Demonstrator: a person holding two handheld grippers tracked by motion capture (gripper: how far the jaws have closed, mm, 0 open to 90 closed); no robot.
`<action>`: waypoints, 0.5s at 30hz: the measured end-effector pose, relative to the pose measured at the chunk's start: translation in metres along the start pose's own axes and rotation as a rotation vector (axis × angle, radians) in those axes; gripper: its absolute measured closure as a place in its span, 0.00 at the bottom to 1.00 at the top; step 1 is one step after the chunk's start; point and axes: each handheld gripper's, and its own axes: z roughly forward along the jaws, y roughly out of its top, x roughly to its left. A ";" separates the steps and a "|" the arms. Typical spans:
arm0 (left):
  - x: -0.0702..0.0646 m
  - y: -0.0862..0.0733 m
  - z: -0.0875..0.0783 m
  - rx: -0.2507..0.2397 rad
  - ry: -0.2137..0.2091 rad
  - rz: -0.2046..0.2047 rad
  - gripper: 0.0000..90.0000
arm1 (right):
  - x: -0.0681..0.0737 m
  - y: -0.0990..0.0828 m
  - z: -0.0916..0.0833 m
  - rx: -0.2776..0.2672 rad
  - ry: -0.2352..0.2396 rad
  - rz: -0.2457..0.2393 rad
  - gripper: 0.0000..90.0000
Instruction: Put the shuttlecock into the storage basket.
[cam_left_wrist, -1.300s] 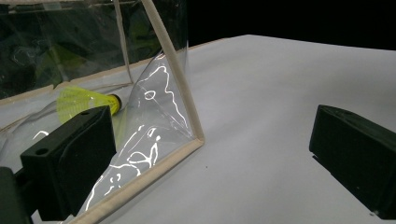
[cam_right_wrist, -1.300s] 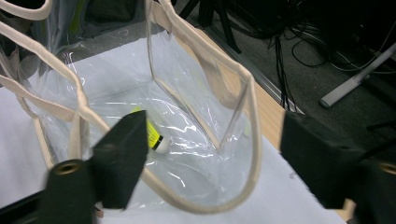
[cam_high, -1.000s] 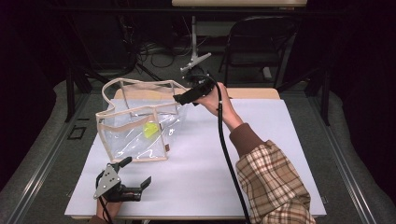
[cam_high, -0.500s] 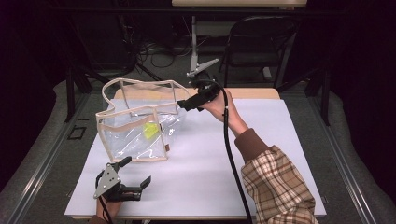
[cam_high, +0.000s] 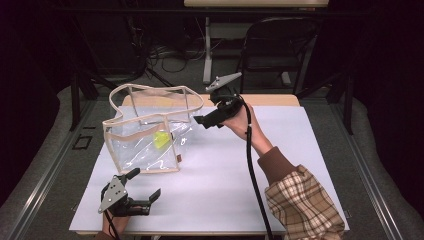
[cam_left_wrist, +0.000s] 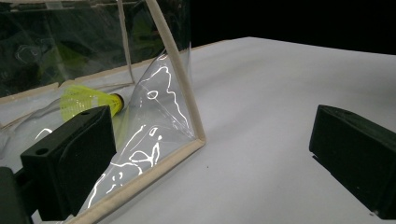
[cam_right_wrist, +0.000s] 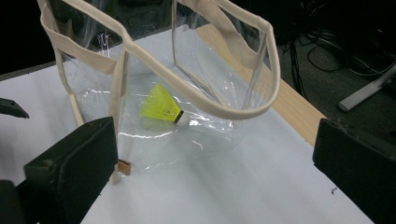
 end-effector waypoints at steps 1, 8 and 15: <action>0.000 0.000 0.000 0.003 -0.002 0.002 0.00 | 0.001 -0.002 -0.001 -0.002 0.001 0.001 0.00; 0.000 0.000 0.001 0.003 -0.001 -0.002 0.00 | 0.001 -0.022 -0.004 0.008 -0.010 0.002 0.00; 0.000 0.000 0.000 0.005 0.001 -0.002 0.00 | 0.003 -0.040 -0.012 -0.001 -0.018 0.008 0.00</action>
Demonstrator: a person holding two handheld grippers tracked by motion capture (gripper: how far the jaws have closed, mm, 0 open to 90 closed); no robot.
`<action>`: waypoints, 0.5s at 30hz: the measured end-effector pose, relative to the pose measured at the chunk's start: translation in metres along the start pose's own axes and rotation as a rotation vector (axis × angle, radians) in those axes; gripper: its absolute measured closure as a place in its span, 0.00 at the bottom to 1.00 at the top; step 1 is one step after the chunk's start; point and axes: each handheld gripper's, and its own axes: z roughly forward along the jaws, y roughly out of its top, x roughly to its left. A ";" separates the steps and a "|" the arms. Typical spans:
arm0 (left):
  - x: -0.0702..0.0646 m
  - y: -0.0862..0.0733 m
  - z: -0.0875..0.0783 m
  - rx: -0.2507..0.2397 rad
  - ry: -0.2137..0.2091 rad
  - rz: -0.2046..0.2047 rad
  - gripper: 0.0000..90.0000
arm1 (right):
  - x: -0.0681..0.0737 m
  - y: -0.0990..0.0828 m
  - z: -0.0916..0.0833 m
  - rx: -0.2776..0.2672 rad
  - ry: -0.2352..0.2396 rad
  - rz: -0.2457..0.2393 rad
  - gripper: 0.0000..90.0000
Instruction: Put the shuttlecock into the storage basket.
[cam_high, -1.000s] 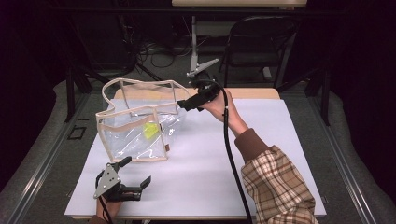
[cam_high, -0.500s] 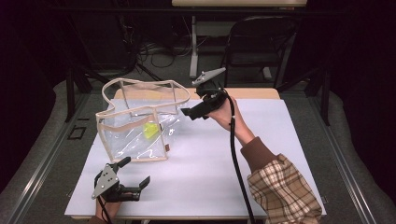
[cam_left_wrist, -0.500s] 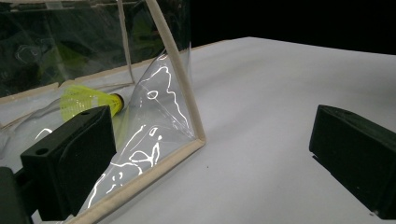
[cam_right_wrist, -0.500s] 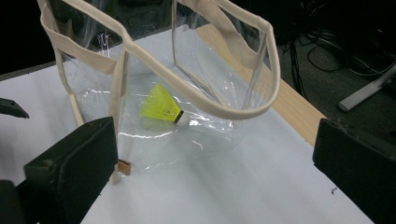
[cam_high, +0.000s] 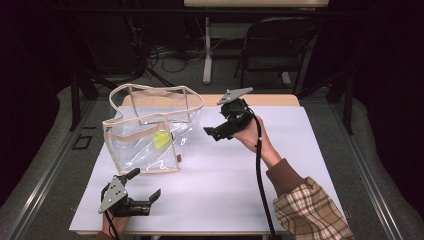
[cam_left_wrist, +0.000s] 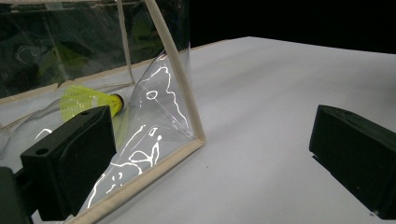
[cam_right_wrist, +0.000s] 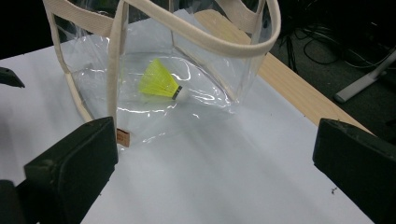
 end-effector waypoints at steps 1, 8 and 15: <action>0.000 0.000 0.000 0.002 0.001 0.004 0.00 | 0.000 -0.003 -0.002 -0.006 -0.002 0.002 0.00; 0.000 0.000 0.000 0.004 0.001 0.005 0.00 | 0.004 -0.021 -0.011 -0.019 -0.014 0.006 0.00; 0.000 0.000 0.000 0.001 0.000 0.004 0.00 | 0.010 -0.039 -0.020 -0.026 -0.028 0.003 0.00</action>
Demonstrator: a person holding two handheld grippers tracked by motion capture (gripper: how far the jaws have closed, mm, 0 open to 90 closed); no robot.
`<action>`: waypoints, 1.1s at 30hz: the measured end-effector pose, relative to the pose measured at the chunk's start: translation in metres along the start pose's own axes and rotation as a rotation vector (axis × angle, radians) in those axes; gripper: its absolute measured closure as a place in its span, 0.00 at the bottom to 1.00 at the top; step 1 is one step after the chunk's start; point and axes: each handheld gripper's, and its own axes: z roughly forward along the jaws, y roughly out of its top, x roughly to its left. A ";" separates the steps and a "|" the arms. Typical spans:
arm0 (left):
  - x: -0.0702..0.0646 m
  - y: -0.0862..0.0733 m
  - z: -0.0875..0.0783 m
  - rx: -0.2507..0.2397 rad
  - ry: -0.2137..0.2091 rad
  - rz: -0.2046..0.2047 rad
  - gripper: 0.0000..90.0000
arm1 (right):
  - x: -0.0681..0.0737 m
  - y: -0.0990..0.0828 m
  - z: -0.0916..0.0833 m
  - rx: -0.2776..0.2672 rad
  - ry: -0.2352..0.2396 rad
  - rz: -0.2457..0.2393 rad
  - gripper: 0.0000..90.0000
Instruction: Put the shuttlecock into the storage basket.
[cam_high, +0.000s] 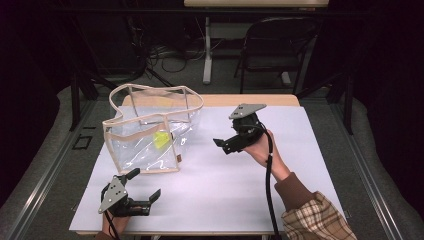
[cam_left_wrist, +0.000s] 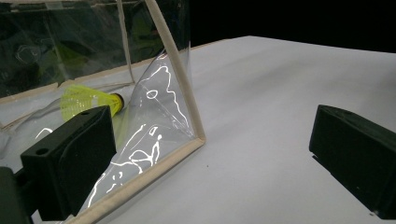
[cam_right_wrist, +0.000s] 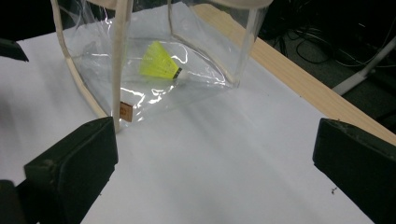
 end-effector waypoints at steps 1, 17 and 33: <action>0.000 0.000 0.000 -0.001 0.000 0.001 0.00 | 0.001 -0.003 -0.001 0.002 -0.004 -0.001 0.00; -0.001 0.000 0.001 0.005 0.001 0.000 0.00 | 0.011 -0.055 -0.023 -0.025 -0.031 0.013 0.00; -0.001 0.000 0.001 0.008 0.002 0.002 0.00 | 0.024 -0.098 -0.038 -0.063 -0.044 0.003 0.00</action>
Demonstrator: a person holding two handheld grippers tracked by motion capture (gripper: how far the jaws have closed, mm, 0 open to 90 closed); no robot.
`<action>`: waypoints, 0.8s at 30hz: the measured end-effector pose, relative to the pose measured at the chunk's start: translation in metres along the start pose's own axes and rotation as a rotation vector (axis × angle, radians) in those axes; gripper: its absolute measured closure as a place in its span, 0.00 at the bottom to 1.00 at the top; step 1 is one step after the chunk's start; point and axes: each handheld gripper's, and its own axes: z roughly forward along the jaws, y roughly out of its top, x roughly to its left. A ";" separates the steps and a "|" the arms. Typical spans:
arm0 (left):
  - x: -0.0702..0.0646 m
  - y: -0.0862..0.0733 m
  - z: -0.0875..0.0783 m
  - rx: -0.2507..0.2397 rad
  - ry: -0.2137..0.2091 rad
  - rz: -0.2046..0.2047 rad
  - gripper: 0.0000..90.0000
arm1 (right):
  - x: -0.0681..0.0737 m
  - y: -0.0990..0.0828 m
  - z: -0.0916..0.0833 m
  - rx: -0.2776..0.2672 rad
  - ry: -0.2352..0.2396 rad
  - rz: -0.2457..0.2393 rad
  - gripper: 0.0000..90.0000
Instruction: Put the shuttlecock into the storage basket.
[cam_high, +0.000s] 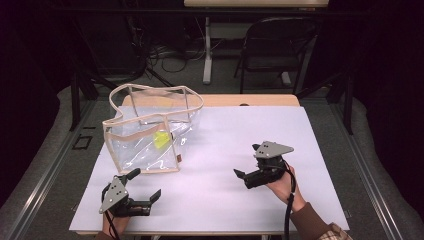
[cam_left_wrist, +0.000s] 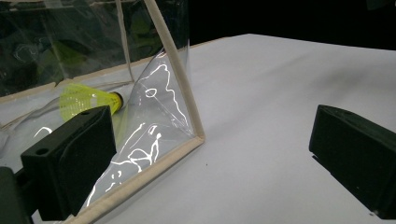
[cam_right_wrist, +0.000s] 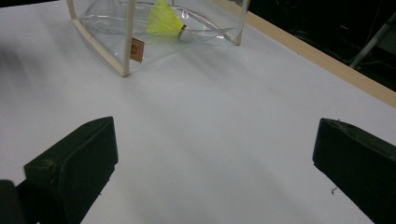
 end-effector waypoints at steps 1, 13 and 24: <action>0.000 0.000 0.000 0.000 0.000 0.000 0.00 | 0.001 -0.002 -0.001 -0.005 -0.003 0.001 0.00; 0.000 0.000 0.000 0.003 -0.002 0.003 0.00 | 0.006 -0.029 -0.016 -0.027 -0.032 0.000 0.00; 0.000 0.000 0.001 0.004 -0.003 0.005 0.00 | 0.011 -0.048 -0.026 -0.051 -0.052 -0.019 0.00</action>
